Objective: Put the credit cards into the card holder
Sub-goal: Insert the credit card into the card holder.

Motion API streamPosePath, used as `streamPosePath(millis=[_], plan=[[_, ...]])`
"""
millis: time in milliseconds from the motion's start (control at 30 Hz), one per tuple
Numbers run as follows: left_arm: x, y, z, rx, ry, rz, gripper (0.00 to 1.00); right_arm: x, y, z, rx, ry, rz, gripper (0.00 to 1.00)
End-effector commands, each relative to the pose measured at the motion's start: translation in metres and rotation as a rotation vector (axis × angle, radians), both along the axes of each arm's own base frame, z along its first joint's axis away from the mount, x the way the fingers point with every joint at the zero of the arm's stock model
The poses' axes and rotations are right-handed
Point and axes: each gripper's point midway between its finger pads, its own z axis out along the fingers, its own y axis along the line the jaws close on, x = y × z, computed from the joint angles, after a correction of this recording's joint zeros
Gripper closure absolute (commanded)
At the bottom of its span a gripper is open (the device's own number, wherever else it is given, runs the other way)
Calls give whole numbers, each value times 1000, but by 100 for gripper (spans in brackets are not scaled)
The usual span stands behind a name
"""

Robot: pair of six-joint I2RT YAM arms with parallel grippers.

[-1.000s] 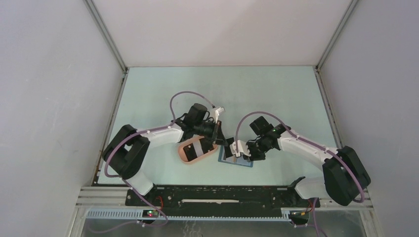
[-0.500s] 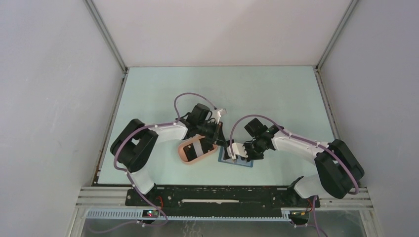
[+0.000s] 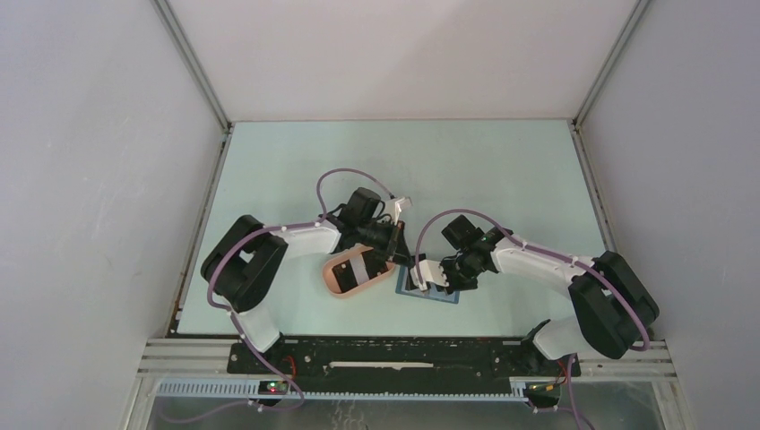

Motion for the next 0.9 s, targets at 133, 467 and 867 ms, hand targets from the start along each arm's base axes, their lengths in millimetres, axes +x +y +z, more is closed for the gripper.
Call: streamPosePath(millis=[133, 467, 867], plan=[[13, -11, 12, -51, -30, -14, 100, 2, 1, 0, -12, -5, 1, 88], [12, -14, 6, -55, -2, -16, 100, 2, 1, -1, -17, -5, 3, 88], [10, -17, 8, -93, 16, -13, 100, 1, 0, -4, -34, -6, 10, 88]])
